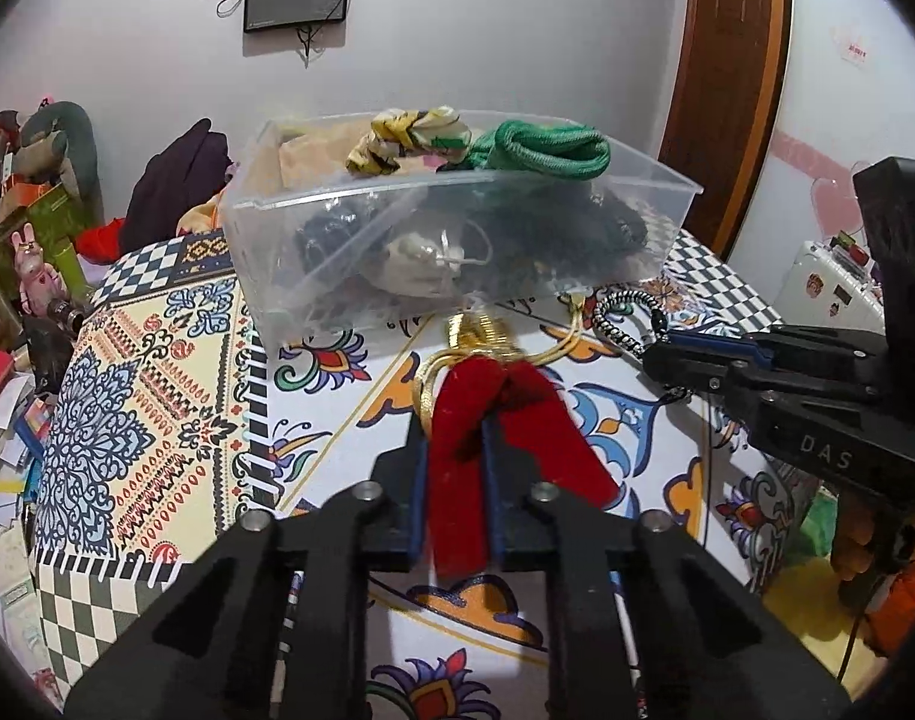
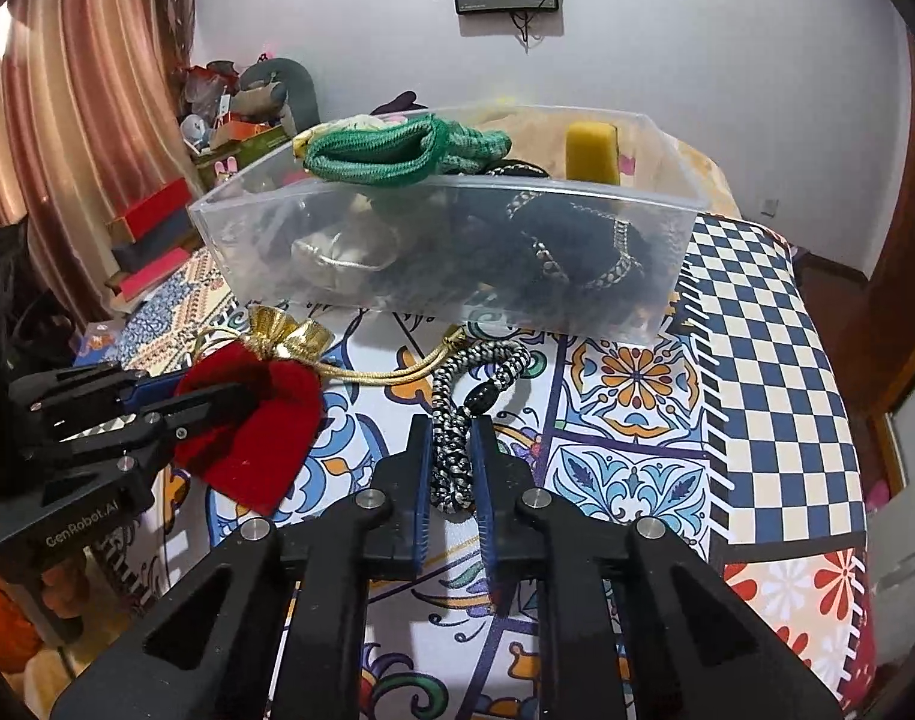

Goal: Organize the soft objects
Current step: 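Grasp the red velvet pouch with the left gripper while the right gripper grasps the beaded cord, then lower the cord and red pouch into the clear box and open both grippers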

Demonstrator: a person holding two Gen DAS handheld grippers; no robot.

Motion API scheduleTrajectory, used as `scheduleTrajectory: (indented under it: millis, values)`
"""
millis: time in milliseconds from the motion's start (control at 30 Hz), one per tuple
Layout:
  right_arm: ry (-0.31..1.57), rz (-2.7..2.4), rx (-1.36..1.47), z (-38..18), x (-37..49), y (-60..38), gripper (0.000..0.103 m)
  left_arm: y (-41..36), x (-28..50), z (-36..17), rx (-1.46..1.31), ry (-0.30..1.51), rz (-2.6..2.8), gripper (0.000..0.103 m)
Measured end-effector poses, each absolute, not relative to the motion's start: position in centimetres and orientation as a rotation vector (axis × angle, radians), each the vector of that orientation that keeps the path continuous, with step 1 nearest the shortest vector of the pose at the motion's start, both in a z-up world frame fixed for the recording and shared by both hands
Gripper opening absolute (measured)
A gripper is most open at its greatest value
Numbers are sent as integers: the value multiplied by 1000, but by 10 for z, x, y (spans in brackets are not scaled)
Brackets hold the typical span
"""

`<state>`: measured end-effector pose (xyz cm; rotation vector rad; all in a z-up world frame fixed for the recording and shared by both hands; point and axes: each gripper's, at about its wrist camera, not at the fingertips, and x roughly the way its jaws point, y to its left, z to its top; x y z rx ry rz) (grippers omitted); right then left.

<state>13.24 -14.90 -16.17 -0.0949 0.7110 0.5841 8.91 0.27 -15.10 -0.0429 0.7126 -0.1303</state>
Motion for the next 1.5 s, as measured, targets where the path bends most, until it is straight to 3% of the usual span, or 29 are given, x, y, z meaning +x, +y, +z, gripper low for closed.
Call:
scheduleTrajectory:
  millis: [567, 633, 700, 733, 767, 900, 933, 1033, 1200, 1500]
  values:
    - [640, 578, -64, -134, 121, -170, 8, 8, 66, -103, -66, 576, -127, 8]
    - [685, 566, -60, -139, 128, -168, 18, 11, 65, -102, -76, 571, -126, 8]
    - [719, 568, -56, -144, 132, -165, 60, 13, 64, -100, -81, 569, -125, 8]
    - [721, 574, -46, -147, 133, -164, 70, 14, 64, -100, -82, 566, -120, 8]
    - [717, 579, -42, -149, 133, -163, 75, 15, 64, -99, -83, 564, -117, 8]
    - [740, 566, -99, -159, 137, -149, 75, 20, 64, -98, -98, 559, -116, 8]
    - [746, 556, -118, -162, 138, -145, 74, 20, 63, -97, -100, 558, -116, 8]
    - [722, 508, -175, -166, 137, -138, 57, 22, 63, -97, -101, 556, -112, 8]
    - [698, 482, -190, -165, 136, -143, 14, 21, 64, -95, -102, 553, -108, 8]
    - [626, 505, -142, -141, 133, -164, 7, 32, 68, -69, -112, 486, -100, 8]
